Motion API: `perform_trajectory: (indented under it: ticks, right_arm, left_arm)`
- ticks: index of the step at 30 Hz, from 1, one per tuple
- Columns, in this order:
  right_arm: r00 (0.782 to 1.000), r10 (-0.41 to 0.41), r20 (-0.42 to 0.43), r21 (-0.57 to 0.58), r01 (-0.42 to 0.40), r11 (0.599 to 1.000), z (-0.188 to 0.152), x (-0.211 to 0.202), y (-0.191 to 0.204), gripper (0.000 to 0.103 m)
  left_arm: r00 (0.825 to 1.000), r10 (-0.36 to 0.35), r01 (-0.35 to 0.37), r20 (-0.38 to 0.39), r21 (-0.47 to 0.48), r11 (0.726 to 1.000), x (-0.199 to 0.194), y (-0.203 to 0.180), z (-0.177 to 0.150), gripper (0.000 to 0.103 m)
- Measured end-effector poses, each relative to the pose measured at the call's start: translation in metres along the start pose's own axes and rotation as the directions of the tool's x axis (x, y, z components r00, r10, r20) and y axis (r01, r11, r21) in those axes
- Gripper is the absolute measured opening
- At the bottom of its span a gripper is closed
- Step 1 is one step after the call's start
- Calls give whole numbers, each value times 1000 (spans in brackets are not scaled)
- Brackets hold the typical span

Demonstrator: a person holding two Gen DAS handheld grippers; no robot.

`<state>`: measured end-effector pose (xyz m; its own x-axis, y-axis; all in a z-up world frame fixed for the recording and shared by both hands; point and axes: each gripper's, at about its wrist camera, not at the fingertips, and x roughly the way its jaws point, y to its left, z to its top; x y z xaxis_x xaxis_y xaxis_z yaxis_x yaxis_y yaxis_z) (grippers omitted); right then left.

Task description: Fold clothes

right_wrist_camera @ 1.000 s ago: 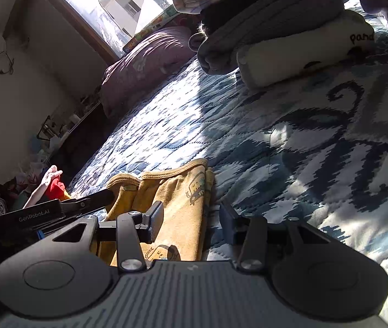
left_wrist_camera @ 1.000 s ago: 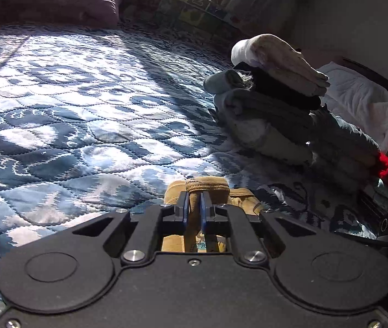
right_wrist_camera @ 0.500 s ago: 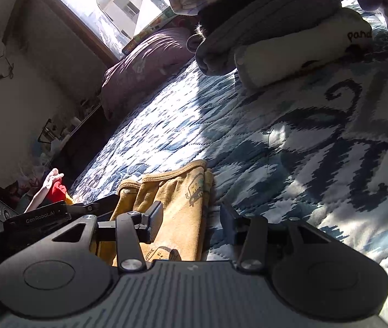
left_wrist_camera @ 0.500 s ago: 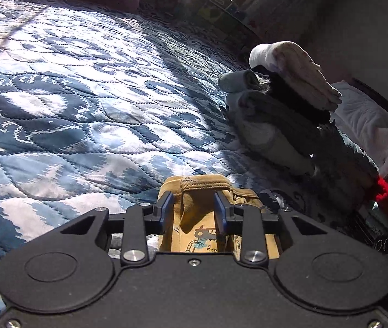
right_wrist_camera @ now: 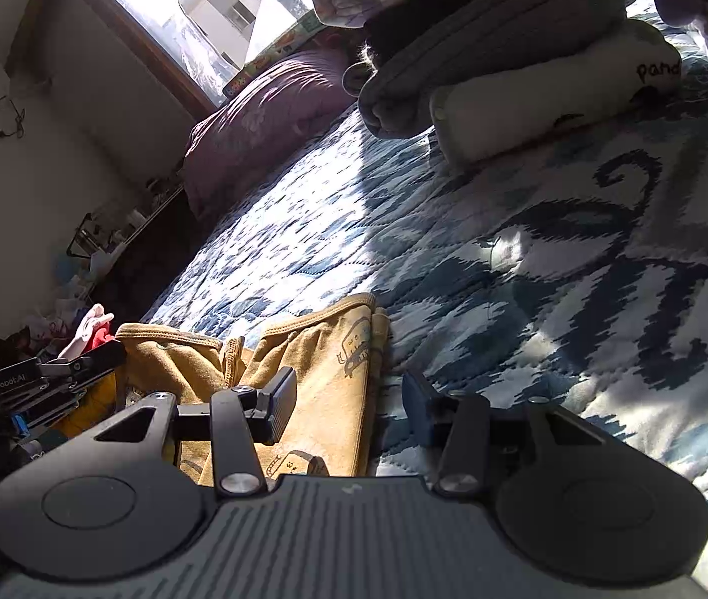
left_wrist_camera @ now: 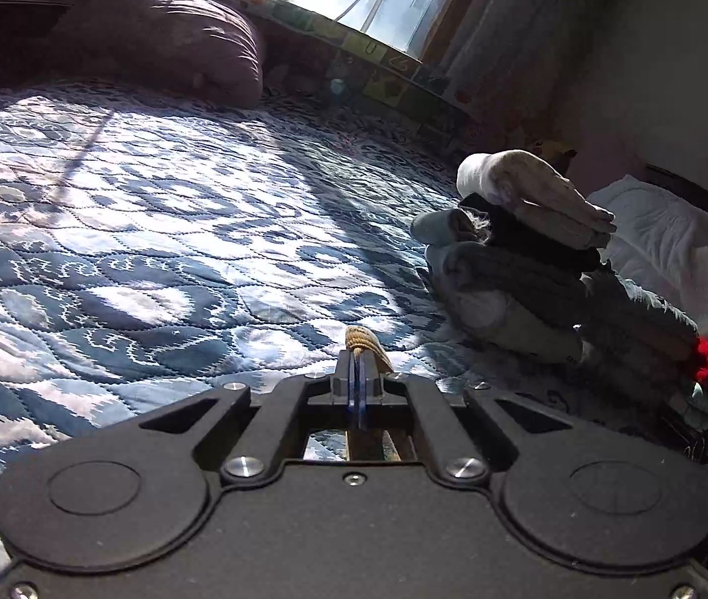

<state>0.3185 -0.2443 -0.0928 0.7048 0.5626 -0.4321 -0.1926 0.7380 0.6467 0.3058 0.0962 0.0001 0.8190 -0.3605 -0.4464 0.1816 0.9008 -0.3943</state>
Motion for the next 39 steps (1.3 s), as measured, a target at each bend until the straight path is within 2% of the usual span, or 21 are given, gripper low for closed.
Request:
perform_trajectory:
  ticks: [6,12,22,27,35,39]
  right_arm:
    - [1000,-6,-1,-9,6,1000,-1,0,1,48]
    - [1000,-14,1,-26,15,1000,-2,0,3,48]
    - [1000,-10,-9,-60,9,998,-5,1,7,47]
    - [1000,-21,-17,-114,19,993,-9,2,15,47]
    - [1000,-26,-15,-118,24,993,-9,3,15,46]
    - [1000,-28,-14,-120,26,992,-9,4,15,45]
  left_arm:
    - [995,103,-103,18,-9,995,-27,28,-2,0]
    - [974,223,-222,38,-31,974,-60,60,-7,0]
    - [927,363,-358,94,-59,932,-116,93,-10,0]
    - [894,434,-432,109,-50,901,-131,106,-12,0]
    - [843,526,-525,117,-41,850,-138,133,-16,0]
    - [836,540,-540,94,-33,841,-134,138,-19,0]
